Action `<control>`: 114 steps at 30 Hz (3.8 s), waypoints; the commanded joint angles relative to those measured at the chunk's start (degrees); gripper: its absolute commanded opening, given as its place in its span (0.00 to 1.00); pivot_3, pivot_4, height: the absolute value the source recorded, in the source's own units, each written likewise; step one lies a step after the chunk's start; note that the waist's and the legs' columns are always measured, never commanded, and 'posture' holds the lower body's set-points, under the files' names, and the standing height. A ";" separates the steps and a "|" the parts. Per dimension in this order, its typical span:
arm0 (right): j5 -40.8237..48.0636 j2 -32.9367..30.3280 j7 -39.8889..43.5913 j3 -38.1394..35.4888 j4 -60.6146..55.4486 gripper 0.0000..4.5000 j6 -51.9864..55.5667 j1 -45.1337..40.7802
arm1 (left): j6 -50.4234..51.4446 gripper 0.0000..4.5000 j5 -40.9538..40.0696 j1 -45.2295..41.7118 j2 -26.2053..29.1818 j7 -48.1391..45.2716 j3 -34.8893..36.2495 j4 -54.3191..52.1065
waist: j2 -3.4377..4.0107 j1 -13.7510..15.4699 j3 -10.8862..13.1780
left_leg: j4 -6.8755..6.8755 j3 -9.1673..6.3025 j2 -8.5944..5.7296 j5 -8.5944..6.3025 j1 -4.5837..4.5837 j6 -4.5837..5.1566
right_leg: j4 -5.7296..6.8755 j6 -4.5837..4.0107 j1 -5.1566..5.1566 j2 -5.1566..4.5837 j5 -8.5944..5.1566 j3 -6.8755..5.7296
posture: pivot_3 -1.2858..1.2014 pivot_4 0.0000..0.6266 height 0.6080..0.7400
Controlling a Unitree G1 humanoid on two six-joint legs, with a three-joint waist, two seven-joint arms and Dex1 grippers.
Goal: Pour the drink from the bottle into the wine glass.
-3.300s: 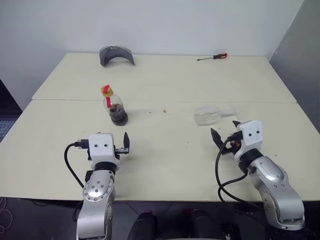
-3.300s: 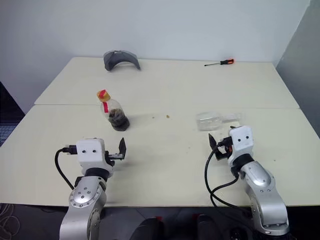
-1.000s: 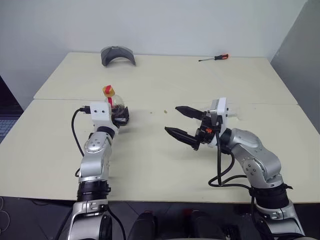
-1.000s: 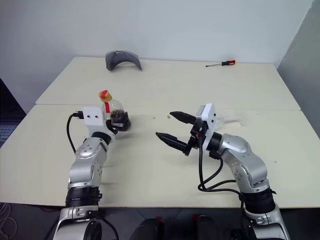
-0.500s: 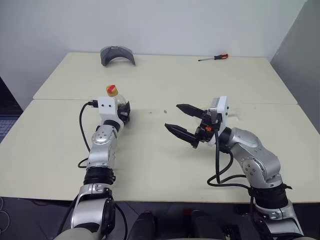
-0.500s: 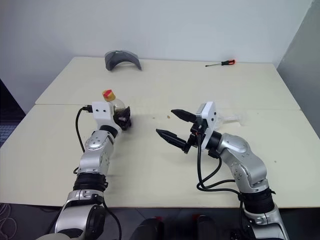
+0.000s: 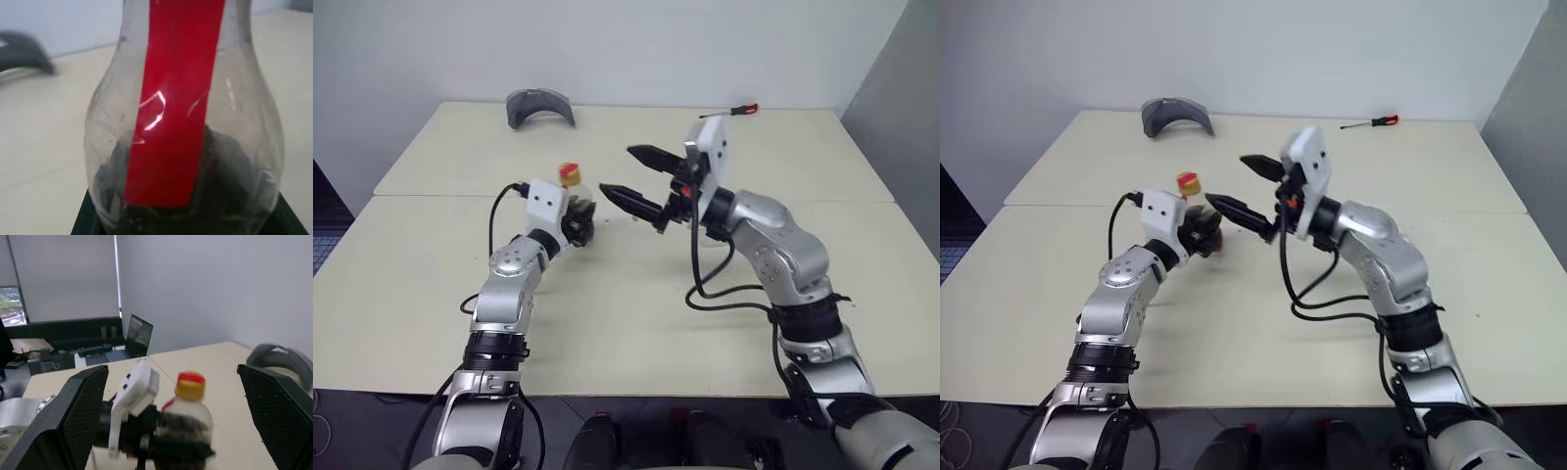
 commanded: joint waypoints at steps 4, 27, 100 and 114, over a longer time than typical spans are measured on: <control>-2.96 0.96 4.63 0.76 9.09 1.00 -4.66 -6.26 | 4.19 0.33 -3.60 -4.46 1.45 -6.69 -1.73 -4.49 | 0.03 -0.13 0.04 | -0.01 0.01 0.00 0.00 -0.03 0.01 | 0.03 0.00 -0.05 -0.01 0.00 -0.02 | 0.52 0.24 1.00; -1.70 4.73 4.42 -5.25 22.67 1.00 7.79 -14.55 | 3.82 0.22 -3.72 -5.19 0.50 -11.16 -4.07 -4.99 | 0.05 -0.39 0.05 | -0.05 0.00 0.00 0.00 -0.03 0.01 | 0.05 -0.03 -0.07 -0.04 0.02 -0.01 | 0.52 0.24 1.00; 5.54 2.27 6.34 -5.24 5.15 0.80 13.99 -12.85 | 15.05 0.18 -21.15 1.30 9.83 -13.20 -1.74 -24.62 | 0.22 -0.78 0.18 | 0.50 0.06 0.06 0.03 -0.97 0.00 | 0.56 -0.16 -0.99 0.03 0.14 0.03 | 0.52 0.24 1.00; 9.91 -1.42 28.58 -1.50 8.41 0.28 12.63 -14.75 | 20.13 0.18 -28.48 8.92 12.29 -14.23 0.88 -38.12 | 0.23 -0.84 0.20 | 0.50 0.06 0.07 -0.07 -0.97 0.18 | 0.51 -0.16 -0.99 0.03 0.14 0.05 | 0.52 0.24 1.00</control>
